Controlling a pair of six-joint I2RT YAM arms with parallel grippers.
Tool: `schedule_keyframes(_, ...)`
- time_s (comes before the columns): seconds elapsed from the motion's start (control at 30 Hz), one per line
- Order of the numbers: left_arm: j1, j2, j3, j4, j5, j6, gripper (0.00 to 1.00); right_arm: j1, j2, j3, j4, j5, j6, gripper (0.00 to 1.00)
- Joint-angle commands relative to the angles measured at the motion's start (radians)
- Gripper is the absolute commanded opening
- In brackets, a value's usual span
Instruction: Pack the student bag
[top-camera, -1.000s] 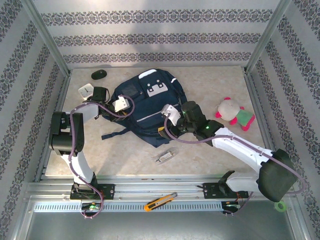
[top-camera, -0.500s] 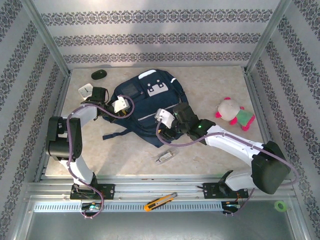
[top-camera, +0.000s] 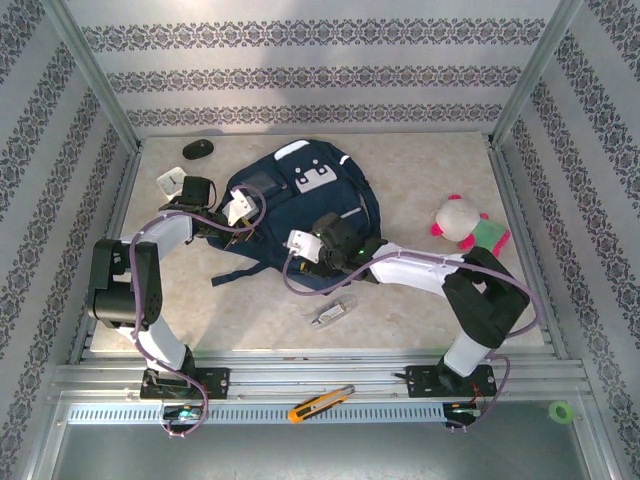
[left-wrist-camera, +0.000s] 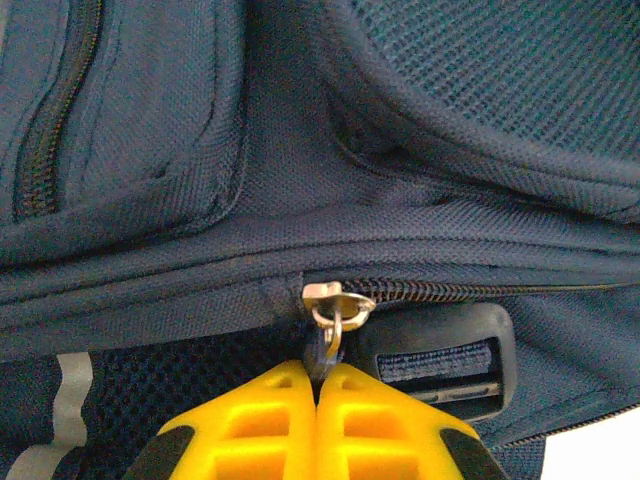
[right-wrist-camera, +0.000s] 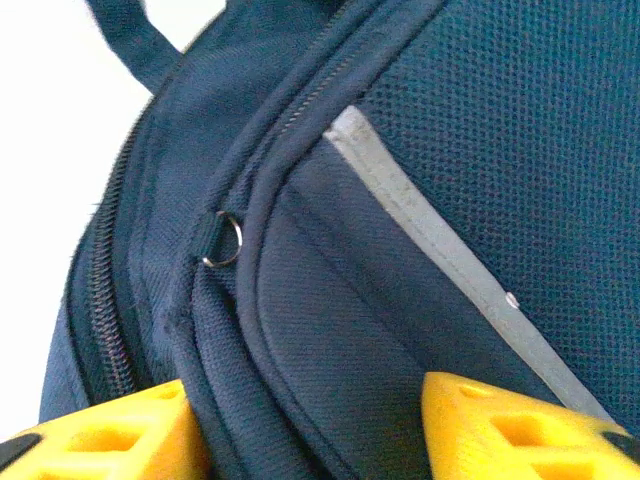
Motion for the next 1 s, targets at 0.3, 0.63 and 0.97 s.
schedule_keyframes(0.3, -0.125, -0.053, -0.020, -0.191, -0.015, -0.134, 0.00, -0.047, 0.059, -0.011, 0.438, 0.094, 0.273, 0.42)
schedule_keyframes(0.63, -0.147, -0.065, -0.015, -0.149, -0.122, -0.276, 0.00, -0.091, -0.024, -0.081, 0.507, 0.095, 0.358, 0.39)
schedule_keyframes(0.97, -0.147, -0.170, -0.153, 0.100, -0.061, -0.638, 0.09, -0.101, -0.034, -0.097, 0.523, 0.013, 0.407, 0.34)
